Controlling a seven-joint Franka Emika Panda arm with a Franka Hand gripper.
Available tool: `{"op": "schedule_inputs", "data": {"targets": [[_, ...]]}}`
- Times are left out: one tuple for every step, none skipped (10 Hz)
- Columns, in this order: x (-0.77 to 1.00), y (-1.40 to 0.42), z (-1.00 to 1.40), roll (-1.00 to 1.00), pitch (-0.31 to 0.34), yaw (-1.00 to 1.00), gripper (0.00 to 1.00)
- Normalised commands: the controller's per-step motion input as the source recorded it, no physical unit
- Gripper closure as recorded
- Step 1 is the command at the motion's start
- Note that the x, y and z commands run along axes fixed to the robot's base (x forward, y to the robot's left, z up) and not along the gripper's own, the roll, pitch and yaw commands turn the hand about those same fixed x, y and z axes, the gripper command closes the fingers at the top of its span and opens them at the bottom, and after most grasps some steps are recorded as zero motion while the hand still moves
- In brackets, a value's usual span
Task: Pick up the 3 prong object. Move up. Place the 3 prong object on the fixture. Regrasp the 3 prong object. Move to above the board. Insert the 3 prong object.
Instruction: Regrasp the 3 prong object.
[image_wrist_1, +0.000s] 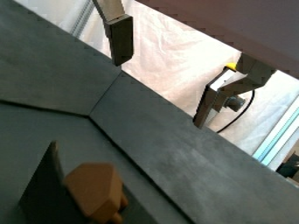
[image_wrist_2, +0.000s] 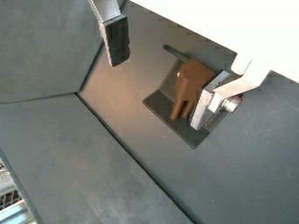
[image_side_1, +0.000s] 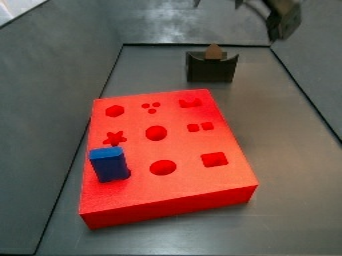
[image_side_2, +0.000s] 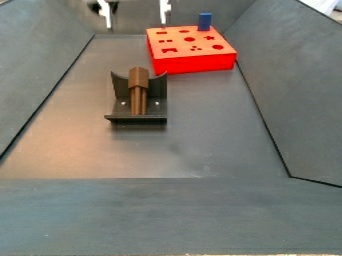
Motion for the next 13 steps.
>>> {"op": "schedule_inputs", "data": {"targets": [[0.06, 0.05, -1.00, 0.13, -0.023, 0.07, 0.00], [0.07, 0.05, -1.00, 0.10, -0.027, 0.06, 0.00], [0.08, 0.05, -1.00, 0.09, -0.028, 0.05, 0.00], [0.10, 0.04, -1.00, 0.07, -0.034, 0.04, 0.00], [0.11, 0.03, -1.00, 0.06, -0.041, 0.03, 0.00], [0.11, 0.03, -1.00, 0.06, -0.040, 0.03, 0.00], [0.11, 0.02, -0.88, 0.06, -0.040, 0.02, 0.00], [0.10, 0.01, -0.74, 0.06, -0.032, 0.01, 0.00], [0.09, 0.01, -0.59, 0.06, -0.029, 0.01, 0.00], [0.08, 0.00, -0.45, 0.06, -0.031, 0.01, 0.00], [0.07, 0.01, -0.27, 0.05, -0.032, 0.01, 0.00], [0.03, 0.00, -0.18, 0.05, -0.017, 0.01, 0.00], [0.00, 0.00, 0.00, 0.00, 0.000, 0.00, 1.00]]}}
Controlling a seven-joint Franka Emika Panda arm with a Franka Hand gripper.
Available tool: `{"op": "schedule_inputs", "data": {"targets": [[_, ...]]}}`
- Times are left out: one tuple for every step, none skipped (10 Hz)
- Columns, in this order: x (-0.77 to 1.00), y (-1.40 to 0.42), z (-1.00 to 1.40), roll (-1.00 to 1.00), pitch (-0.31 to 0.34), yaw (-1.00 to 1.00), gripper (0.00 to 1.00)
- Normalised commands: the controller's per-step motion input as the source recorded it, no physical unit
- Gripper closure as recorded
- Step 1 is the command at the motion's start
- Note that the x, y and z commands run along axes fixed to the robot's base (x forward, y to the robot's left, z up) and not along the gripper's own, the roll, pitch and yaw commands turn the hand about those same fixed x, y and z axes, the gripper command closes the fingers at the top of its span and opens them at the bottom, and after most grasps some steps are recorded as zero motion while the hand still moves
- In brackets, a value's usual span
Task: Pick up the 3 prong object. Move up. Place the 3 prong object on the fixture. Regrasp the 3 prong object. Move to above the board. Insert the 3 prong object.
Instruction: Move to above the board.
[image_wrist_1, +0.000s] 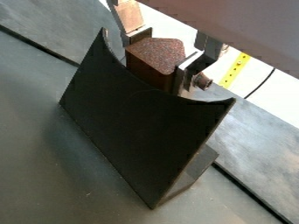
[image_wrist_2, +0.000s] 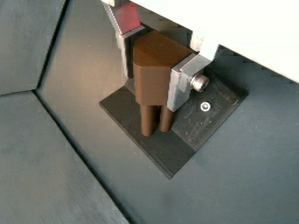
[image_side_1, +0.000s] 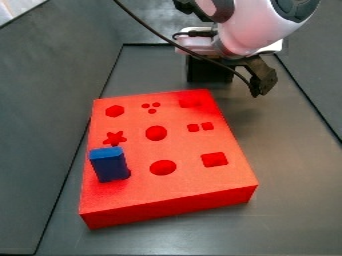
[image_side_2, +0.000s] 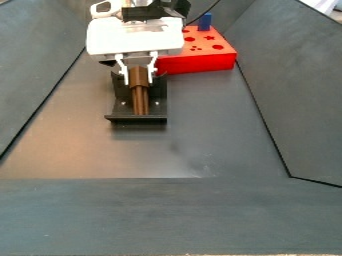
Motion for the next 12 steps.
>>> {"op": "schedule_inputs", "data": {"targets": [[-0.05, -0.19, 1.00, -0.47, -0.142, 0.21, 1.00], [-0.05, -0.18, 1.00, -0.45, -0.145, 0.19, 1.00], [-0.05, -0.16, 1.00, -0.36, -0.172, 0.12, 1.00], [-0.06, -0.16, 1.00, -0.28, -0.199, 0.05, 1.00], [-0.06, -0.15, 1.00, -0.21, -0.208, 0.00, 1.00], [-0.06, -0.14, 1.00, -0.17, -0.191, -0.05, 1.00], [-0.06, -0.13, 1.00, -0.14, -0.163, -0.09, 1.00], [-0.07, -0.13, 1.00, -0.13, -0.110, -0.13, 1.00], [-0.07, -0.12, 1.00, -0.12, -0.068, -0.14, 1.00], [-0.07, -0.11, 1.00, -0.11, -0.027, -0.14, 1.00], [-0.07, -0.10, 1.00, -0.10, 0.011, -0.13, 1.00], [-0.07, -0.10, 1.00, -0.08, 0.058, -0.10, 1.00]]}}
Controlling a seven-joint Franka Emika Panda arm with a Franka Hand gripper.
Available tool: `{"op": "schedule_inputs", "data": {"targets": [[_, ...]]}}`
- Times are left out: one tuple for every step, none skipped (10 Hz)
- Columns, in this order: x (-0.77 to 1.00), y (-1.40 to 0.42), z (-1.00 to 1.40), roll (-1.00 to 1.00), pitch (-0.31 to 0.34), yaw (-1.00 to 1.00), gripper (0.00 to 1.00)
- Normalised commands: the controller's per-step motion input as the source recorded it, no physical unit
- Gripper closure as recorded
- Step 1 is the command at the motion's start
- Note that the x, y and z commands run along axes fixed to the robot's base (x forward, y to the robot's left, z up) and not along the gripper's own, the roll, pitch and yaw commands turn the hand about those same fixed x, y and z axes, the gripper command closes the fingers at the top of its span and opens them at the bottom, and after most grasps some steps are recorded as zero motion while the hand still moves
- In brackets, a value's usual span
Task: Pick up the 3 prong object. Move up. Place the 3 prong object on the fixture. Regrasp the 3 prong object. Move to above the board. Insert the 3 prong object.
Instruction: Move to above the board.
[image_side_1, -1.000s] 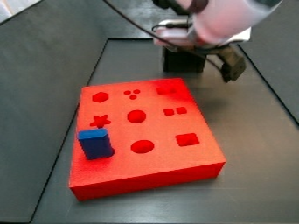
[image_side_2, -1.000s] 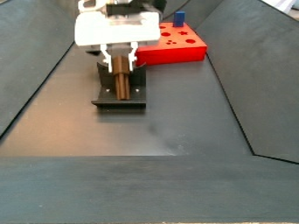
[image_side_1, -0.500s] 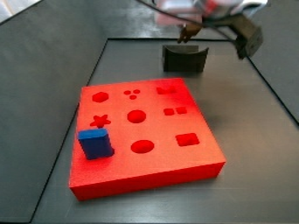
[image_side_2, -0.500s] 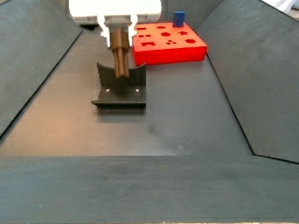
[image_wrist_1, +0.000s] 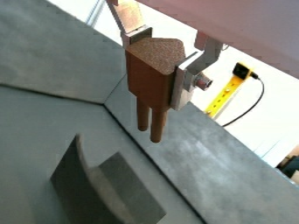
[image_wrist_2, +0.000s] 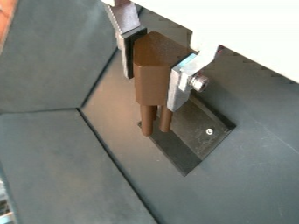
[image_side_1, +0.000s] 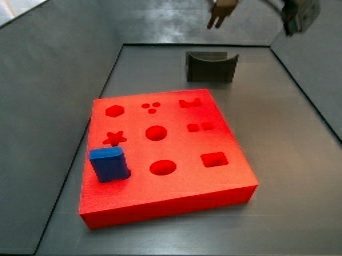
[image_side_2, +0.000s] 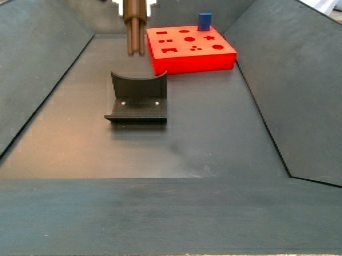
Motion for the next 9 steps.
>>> {"op": "schedule_inputs", "data": {"targets": [[-0.07, -0.09, 1.00, -0.07, 0.088, -0.08, 1.00], [-0.07, -0.08, 1.00, -0.06, 0.105, -0.06, 1.00], [-0.07, -0.08, 1.00, -0.05, 0.129, -0.02, 1.00], [-0.06, -0.07, 1.00, -0.05, 0.135, 0.01, 1.00], [-0.06, -0.06, 1.00, -0.05, 0.138, 0.03, 1.00], [-0.04, -0.06, 1.00, -0.05, 0.139, 0.05, 1.00], [-0.02, -0.05, 0.88, -0.05, 0.145, 0.07, 1.00], [-0.01, -0.04, 0.77, -0.05, 0.142, 0.07, 1.00], [0.01, -0.03, 0.56, -0.04, 0.141, 0.09, 1.00]]}}
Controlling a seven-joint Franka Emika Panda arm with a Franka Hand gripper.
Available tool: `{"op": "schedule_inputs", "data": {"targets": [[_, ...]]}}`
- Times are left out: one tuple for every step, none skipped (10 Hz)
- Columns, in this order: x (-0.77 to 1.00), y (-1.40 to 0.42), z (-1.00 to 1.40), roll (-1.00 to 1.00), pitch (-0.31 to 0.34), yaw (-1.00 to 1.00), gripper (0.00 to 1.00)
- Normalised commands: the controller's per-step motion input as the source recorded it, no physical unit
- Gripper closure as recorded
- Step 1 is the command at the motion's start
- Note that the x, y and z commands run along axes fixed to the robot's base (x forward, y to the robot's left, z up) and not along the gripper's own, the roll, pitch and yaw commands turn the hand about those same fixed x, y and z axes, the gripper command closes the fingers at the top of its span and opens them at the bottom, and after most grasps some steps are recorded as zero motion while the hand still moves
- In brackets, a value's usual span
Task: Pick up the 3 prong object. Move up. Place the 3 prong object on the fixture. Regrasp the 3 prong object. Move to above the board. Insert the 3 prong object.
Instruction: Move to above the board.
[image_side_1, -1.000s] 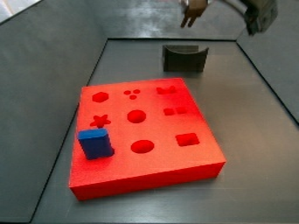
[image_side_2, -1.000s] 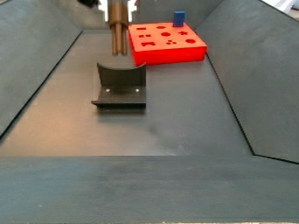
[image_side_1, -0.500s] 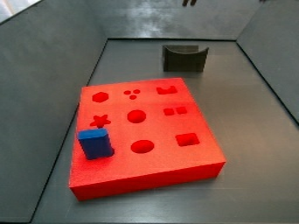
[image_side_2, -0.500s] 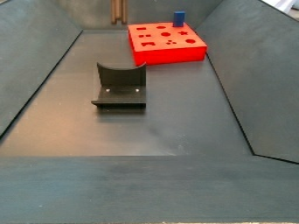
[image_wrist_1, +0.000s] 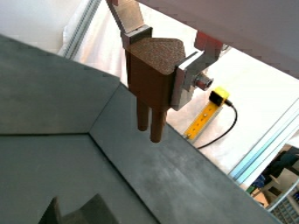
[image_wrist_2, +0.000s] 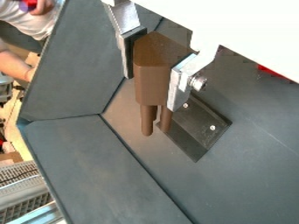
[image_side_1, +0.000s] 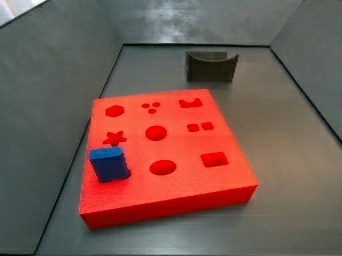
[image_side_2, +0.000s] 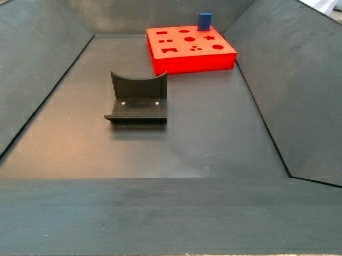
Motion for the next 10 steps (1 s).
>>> {"op": "schedule_inputs", "data": {"targets": [[0.02, -0.03, 0.35, -0.04, 0.137, 0.10, 1.00], [0.02, -0.02, 0.19, -0.04, 0.129, 0.10, 1.00], [-0.57, -1.00, 0.02, -1.00, 0.029, -0.13, 1.00], [-0.57, -1.00, 0.02, -1.00, 0.019, -0.14, 1.00], [-0.61, -1.00, 0.04, -1.00, 0.005, -0.13, 1.00], [-0.64, -1.00, 0.02, -1.00, -0.001, -0.13, 1.00], [-0.66, -1.00, 0.02, -1.00, 0.000, -0.14, 1.00], [-0.69, -1.00, 0.03, -1.00, 0.004, -0.13, 1.00], [-0.54, -0.73, 0.01, -1.00, 0.010, -0.13, 1.00], [-0.36, -0.44, 0.01, -1.00, 0.014, -0.13, 1.00]]}}
